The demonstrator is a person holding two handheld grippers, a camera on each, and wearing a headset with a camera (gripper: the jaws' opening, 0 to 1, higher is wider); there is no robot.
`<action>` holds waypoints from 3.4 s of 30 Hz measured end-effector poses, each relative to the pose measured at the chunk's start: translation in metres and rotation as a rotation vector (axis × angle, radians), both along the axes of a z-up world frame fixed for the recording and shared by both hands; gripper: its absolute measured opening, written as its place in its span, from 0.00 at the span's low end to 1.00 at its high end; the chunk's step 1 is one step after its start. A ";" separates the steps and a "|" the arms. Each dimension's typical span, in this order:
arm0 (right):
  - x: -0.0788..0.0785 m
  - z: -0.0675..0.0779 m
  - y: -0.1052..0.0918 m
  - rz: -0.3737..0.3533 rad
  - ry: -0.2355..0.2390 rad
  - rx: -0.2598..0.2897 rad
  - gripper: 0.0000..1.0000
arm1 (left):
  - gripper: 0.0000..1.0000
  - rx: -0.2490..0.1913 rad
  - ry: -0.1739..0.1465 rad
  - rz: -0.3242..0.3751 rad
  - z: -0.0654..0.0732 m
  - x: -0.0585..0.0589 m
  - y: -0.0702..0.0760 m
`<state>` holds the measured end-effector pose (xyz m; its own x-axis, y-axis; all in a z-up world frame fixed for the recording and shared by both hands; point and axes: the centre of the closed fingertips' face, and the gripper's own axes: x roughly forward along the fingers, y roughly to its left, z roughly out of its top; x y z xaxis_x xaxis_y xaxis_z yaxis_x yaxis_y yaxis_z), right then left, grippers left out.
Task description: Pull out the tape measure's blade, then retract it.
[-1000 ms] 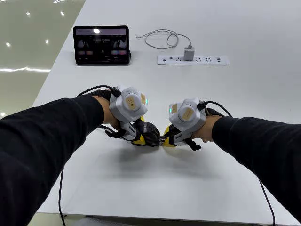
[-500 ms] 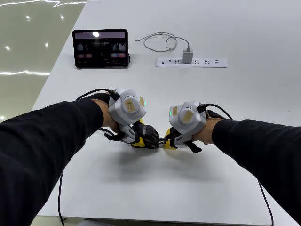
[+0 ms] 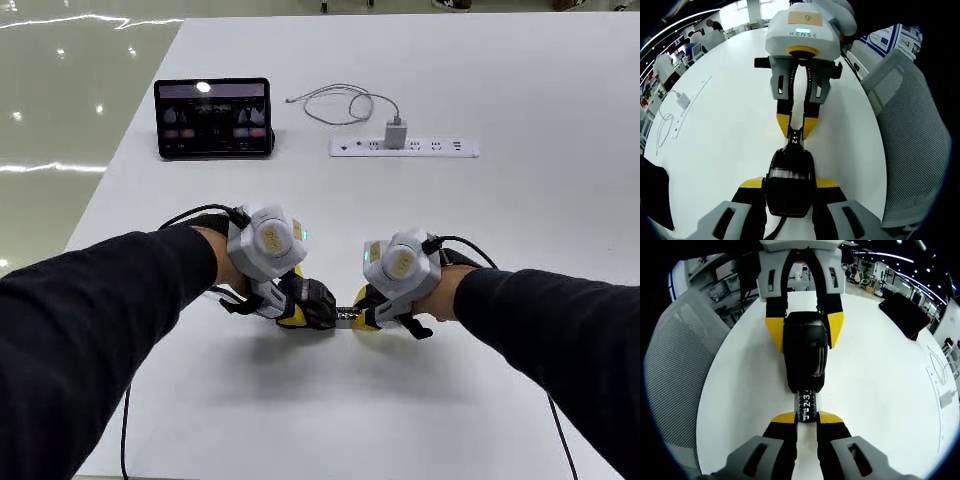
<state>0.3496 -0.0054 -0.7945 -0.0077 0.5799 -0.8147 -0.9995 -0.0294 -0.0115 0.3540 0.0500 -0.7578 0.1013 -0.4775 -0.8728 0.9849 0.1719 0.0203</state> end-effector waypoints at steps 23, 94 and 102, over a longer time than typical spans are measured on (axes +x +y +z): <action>0.001 0.000 -0.018 -0.021 0.009 -0.020 0.09 | 0.31 0.008 -0.001 -0.005 -0.002 0.001 0.001; 0.003 0.001 -0.055 -0.062 0.026 -0.041 0.09 | 0.31 -0.010 -0.004 0.009 0.000 0.000 -0.001; 0.003 0.000 -0.060 -0.059 0.018 -0.049 0.09 | 0.31 -0.007 -0.003 0.009 0.000 0.000 -0.001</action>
<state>0.3527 -0.0654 -0.7944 0.0103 0.5394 -0.8420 -0.9995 0.0296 0.0067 0.3545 0.0491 -0.7581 0.1084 -0.4825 -0.8692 0.9833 0.1808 0.0223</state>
